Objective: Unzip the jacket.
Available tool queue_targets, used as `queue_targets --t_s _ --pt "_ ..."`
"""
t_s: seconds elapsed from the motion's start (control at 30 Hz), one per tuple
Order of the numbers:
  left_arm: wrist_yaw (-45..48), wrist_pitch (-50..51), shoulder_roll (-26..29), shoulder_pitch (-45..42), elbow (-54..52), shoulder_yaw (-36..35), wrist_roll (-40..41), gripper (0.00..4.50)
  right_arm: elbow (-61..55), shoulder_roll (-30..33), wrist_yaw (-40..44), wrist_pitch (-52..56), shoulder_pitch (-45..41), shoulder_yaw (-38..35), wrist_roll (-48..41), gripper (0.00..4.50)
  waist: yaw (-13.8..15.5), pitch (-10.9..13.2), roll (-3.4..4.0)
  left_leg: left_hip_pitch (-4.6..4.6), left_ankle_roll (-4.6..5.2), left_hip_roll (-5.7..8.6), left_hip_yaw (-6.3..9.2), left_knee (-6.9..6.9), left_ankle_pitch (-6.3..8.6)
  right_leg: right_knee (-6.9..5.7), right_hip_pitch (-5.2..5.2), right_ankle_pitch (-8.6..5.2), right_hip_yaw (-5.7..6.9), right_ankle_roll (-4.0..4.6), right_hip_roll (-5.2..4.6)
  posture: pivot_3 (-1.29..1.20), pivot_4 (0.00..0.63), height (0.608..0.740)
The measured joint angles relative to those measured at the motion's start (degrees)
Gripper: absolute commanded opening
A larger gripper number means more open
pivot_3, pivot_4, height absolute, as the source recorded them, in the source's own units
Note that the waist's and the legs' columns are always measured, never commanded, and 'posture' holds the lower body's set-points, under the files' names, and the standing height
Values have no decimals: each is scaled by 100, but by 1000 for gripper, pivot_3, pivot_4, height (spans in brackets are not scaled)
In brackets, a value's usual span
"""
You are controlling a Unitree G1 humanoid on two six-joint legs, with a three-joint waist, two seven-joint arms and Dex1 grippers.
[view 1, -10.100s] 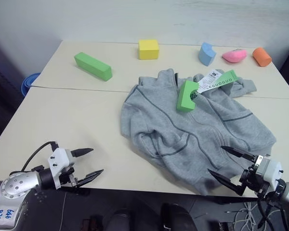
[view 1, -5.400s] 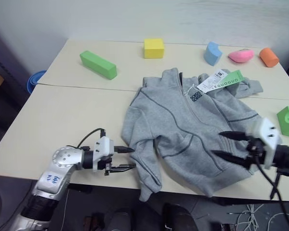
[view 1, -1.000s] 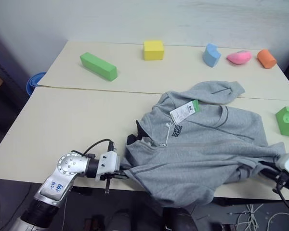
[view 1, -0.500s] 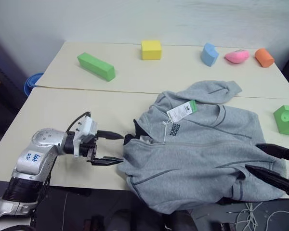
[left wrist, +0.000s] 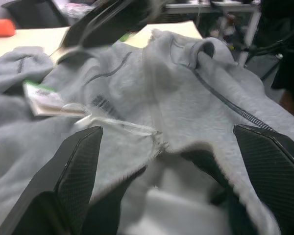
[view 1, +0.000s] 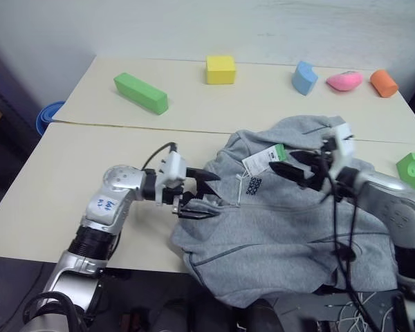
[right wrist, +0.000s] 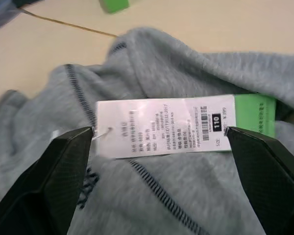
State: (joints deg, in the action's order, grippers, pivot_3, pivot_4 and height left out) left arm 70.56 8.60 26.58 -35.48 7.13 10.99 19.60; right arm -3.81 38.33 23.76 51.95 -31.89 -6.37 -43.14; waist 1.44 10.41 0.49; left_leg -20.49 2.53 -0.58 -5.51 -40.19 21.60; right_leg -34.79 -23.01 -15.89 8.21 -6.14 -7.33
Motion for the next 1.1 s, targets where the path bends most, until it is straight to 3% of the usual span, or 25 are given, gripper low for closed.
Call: queue_targets --t_s 0.2,0.47,0.77,0.9,1.1 --pt "-256 -664 -202 28 530 107 -537 4483 1227 -403 -241 701 -688 -63 209 4500 -14 0 0 -73 5 1 5 -20 -3 -22 -68 1 14 -2 -5 0 150 740" --pt "-619 -1016 -404 29 911 116 -809 4483 1990 -935 -140 1568 -1096 -594 -52 4500 -38 -1 1 -71 6 -1 3 -29 -5 -30 -67 3 14 -5 -8 0 150 740" --pt "-736 -1079 -588 31 1127 130 -960 4483 3158 -1716 201 679 -1452 -1089 4 4500 -96 -1 1 -70 5 1 6 -30 -6 -36 -67 3 14 -5 -8 0 150 740" --pt "-742 -1119 -565 32 1154 127 -1001 4500 3312 -1715 530 432 -1453 -1112 50 3539 -132 -1 1 -71 5 1 6 -30 -7 -35 -67 3 14 -5 -9 0 150 740" --pt "-762 -1111 -566 25 1144 118 -1027 4500 2683 -1464 1133 398 -1137 -929 98 1556 -141 -1 2 -72 5 3 11 -30 -7 -36 -67 3 16 -5 -13 0 150 740"
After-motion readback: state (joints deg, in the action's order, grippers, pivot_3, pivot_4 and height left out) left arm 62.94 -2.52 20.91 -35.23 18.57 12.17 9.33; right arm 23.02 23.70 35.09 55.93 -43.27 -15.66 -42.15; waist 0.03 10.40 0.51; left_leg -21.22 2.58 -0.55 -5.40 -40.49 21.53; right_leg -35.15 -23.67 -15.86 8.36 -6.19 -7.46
